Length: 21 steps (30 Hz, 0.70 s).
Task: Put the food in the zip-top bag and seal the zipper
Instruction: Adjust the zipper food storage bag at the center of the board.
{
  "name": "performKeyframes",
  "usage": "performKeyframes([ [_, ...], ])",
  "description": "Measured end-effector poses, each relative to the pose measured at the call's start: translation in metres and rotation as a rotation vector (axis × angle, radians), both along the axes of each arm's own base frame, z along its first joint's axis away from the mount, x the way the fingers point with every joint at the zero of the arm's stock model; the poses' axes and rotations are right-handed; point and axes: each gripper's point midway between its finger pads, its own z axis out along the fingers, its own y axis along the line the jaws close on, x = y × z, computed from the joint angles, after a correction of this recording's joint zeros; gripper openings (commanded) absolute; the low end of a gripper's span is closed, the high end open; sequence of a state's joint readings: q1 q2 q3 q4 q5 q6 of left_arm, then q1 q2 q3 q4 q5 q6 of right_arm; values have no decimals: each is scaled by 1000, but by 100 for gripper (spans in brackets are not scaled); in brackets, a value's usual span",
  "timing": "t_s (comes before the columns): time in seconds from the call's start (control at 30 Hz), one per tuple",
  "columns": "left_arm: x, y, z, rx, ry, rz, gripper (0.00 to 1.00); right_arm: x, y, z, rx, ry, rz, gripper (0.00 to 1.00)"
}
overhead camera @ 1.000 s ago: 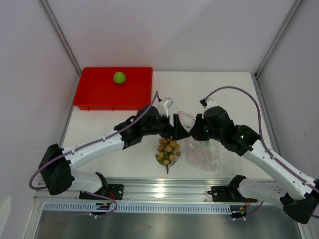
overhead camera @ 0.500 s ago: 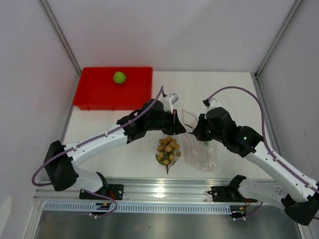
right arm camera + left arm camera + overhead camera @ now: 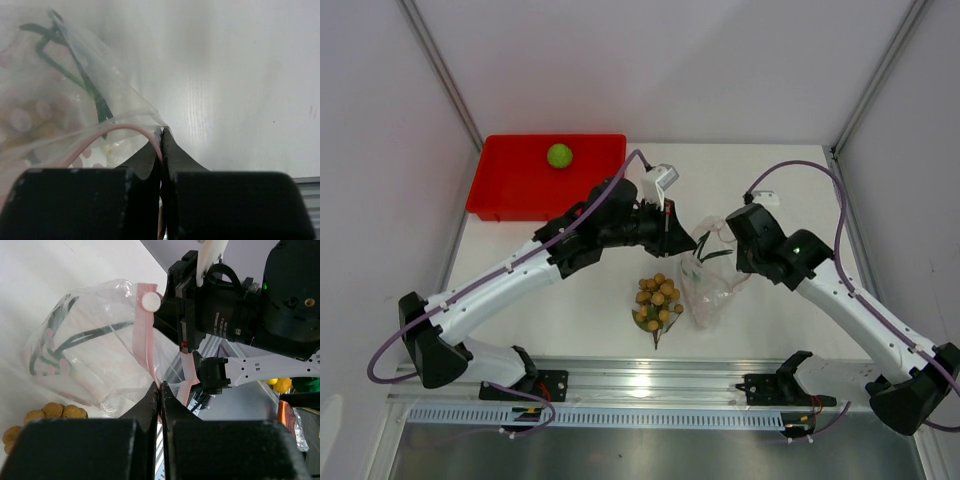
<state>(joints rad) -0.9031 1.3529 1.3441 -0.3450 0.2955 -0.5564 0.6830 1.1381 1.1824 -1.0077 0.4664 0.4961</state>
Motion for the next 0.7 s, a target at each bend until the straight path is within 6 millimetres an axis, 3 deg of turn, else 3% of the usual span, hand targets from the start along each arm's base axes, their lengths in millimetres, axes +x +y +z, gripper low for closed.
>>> performKeyframes([
  [0.17, -4, 4, -3, 29, -2, -19, 1, 2, -17, 5, -41, 5, -24, 0],
  [0.27, -10, 5, 7, 21, -16, -49, 1, 4, -14, 21, -4, -23, 4, 1],
  [0.3, -12, 6, 12, 15, -23, -58, 0, 4, -12, 26, 14, -33, 16, 5],
  [0.43, -20, 15, 45, -23, -86, -78, 0, 7, -8, 57, 87, -96, 38, 12],
  [0.53, -25, 23, 63, -43, -133, -85, 1, 13, -10, 64, 112, -115, 32, 15],
  [0.63, -28, 30, 63, -27, -140, -87, 1, 13, -4, 64, 144, -102, 60, 18],
  [0.7, -31, 36, 59, -4, -132, -88, 1, 11, 4, 65, 178, -92, 102, 13],
])
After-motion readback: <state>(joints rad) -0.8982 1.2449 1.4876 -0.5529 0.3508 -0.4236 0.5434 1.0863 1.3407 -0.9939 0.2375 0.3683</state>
